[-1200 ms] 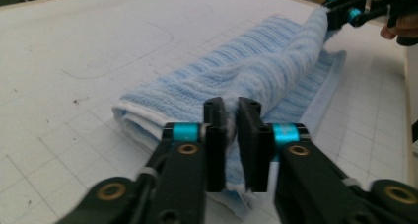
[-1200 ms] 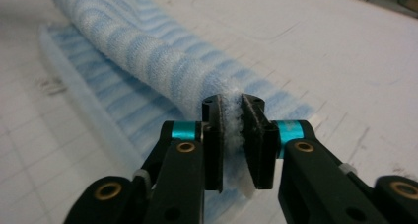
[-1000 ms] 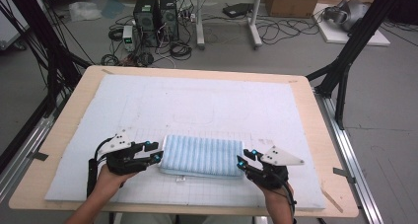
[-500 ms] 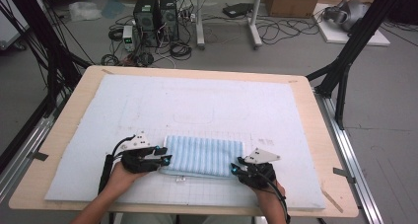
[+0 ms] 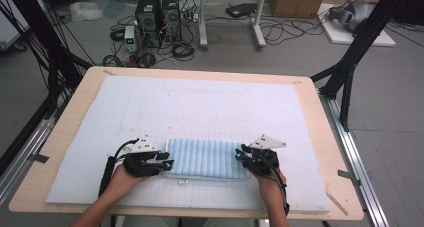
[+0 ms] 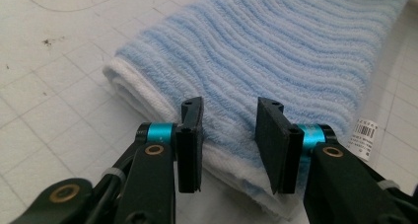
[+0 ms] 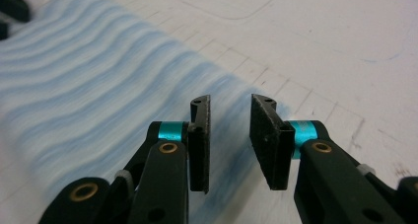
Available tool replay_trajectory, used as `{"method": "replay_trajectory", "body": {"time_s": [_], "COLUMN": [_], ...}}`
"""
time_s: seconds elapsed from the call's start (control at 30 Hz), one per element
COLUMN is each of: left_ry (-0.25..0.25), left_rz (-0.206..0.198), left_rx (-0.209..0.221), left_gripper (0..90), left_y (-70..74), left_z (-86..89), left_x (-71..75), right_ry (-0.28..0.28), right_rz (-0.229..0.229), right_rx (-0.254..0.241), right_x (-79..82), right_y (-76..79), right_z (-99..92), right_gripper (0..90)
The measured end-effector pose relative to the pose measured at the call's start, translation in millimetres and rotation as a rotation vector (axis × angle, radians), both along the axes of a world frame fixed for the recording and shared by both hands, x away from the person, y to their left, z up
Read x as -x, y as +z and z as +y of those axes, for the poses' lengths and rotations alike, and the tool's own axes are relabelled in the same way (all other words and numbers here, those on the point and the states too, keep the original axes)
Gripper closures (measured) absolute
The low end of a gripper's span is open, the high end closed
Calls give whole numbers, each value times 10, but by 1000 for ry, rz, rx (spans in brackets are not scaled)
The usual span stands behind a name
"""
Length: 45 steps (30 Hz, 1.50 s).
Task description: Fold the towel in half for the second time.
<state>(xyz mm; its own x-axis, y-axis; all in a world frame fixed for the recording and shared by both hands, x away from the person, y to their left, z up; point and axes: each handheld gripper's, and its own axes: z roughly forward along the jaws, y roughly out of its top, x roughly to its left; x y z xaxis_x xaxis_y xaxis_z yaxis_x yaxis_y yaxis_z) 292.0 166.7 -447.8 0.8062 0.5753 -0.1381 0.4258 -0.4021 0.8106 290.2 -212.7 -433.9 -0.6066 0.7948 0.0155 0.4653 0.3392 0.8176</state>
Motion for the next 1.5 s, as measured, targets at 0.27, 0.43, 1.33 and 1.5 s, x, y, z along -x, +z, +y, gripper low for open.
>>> {"method": "replay_trajectory", "body": {"time_s": [0.27, 0.43, 1.33, 1.5], "left_ry": [32, 115, 267, 259], "left_rz": [-24, -92, -235, -244], "left_rx": [1, 92, 284, 270], "left_gripper": [648, 618, 187, 191], "left_y": [37, 120, 339, 351], "left_z": [39, 279, 759, 745], "left_x": [-69, -135, -207, -175], "right_ry": [-94, -114, -165, -172], "right_rz": [-17, -78, -178, -180], "right_rx": [127, 31, -77, -77], "right_x": [-175, -99, 471, 464], "right_y": [-43, 49, 206, 210], "right_z": [-14, -212, -708, -744], "right_gripper": [637, 497, 109, 110]}}
